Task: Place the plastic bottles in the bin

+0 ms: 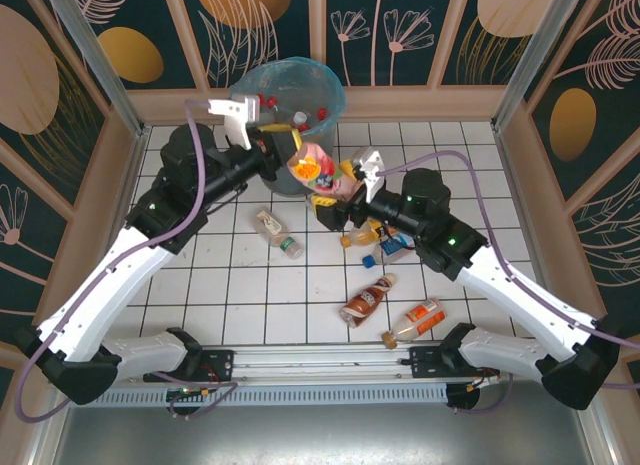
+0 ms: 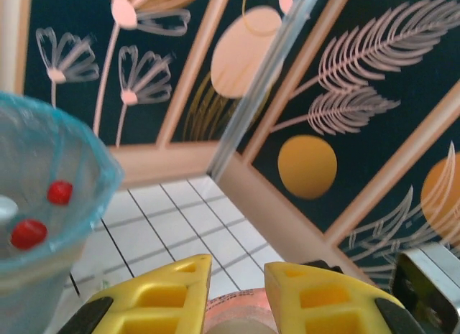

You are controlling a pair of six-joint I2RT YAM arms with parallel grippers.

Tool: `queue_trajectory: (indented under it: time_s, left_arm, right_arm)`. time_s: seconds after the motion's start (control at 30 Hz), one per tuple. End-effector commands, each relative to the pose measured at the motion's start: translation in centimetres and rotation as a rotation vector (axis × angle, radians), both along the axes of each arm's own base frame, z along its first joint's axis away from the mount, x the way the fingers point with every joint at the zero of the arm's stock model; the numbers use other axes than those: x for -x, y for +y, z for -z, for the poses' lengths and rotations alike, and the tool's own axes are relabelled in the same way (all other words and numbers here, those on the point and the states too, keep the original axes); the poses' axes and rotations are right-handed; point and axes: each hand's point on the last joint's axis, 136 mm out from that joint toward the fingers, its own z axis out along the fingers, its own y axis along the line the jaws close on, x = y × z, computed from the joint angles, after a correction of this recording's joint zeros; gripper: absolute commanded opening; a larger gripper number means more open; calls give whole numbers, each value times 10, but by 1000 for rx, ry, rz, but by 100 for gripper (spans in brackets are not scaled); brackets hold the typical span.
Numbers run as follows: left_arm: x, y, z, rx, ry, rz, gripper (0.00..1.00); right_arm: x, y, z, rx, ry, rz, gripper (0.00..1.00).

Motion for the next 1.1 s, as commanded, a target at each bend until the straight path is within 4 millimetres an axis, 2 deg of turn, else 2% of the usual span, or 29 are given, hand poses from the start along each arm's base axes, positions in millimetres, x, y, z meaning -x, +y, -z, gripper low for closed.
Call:
queue_trajectory:
  time_s: [0.0, 0.2, 0.3, 0.4, 0.47, 0.57, 0.67, 0.87, 1.07]
  left_arm:
    - [-16, 22, -54, 37, -135, -152, 0]
    - [-49, 47, -108, -94, -253, -388, 0]
    - [-74, 64, -124, -168, -279, -520, 0]
    - [-101, 80, -130, -225, -284, -611, 0]
    - [-128, 88, -121, -297, -267, -675, 0]
    - [-153, 98, -105, -408, -242, -750, 0]
    - [-173, 99, -79, -478, -205, -772, 0]
    - [-198, 91, -33, -565, -129, -741, 0]
    - [-217, 76, -1, -575, -63, -693, 0]
  right_arm:
    - [0, -19, -45, -93, -70, 90, 99]
    - [3, -41, -70, -172, -116, 167, 99]
    - [2, -49, -71, -193, -122, 204, 99]
    - [0, -51, -68, -191, -108, 221, 99]
    - [0, -48, -66, -187, -91, 211, 99]
    - [0, -45, -67, -193, -66, 193, 99]
    - [-9, -39, -65, -195, -14, 206, 99]
    - [-40, -6, -42, -108, 171, 218, 99]
    - [-60, 26, -13, -51, 293, 183, 99]
